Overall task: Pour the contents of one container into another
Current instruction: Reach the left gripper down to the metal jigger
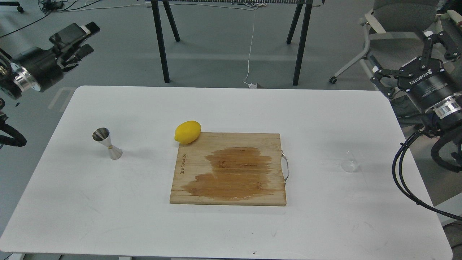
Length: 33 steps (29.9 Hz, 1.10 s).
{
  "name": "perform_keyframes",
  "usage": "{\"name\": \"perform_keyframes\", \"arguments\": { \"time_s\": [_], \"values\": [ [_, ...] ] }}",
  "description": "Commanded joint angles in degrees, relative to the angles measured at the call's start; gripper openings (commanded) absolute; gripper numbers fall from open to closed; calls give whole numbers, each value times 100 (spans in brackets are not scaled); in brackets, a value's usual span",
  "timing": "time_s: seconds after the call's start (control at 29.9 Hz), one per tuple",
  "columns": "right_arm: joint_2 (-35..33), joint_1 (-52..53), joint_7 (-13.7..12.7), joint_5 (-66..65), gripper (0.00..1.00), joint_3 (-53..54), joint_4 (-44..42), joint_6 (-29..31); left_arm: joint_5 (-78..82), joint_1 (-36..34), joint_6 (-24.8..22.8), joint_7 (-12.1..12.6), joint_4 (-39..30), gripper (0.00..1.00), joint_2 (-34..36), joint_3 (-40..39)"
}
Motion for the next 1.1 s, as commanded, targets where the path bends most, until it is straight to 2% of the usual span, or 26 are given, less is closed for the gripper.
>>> {"name": "perform_keyframes", "arguments": {
  "time_s": [0.0, 0.07, 0.23, 0.47, 0.77, 0.87, 1.07],
  "values": [
    [-35, -22, 0, 0, 99, 8, -28, 0, 1194, 714, 2174, 1, -723, 100, 344, 32],
    [-52, -48, 9, 0, 99, 8, -28, 0, 1827, 1205, 3431, 1, -847, 100, 485, 32],
    [-52, -197, 9, 0, 99, 34, -28, 0, 2146, 2603, 3459, 1, -971, 100, 670, 24],
    [-44, -294, 17, 0, 99, 43, -28, 0, 2173, 3704, 3459, 1, -760, 100, 442, 15],
    [-26, -329, 17, 0, 99, 43, -36, 0, 2190, 3731, 3459, 1, 285, 100, -533, 50],
    [-35, -329, 17, 0, 99, 43, -28, 0, 2199, 3485, 3459, 1, 619, 100, -875, 85],
    [-35, -329, 17, 9, 99, 43, -19, 0, 2182, 2958, 3459, 1, 1147, 100, -1324, 656]
  ]
}}
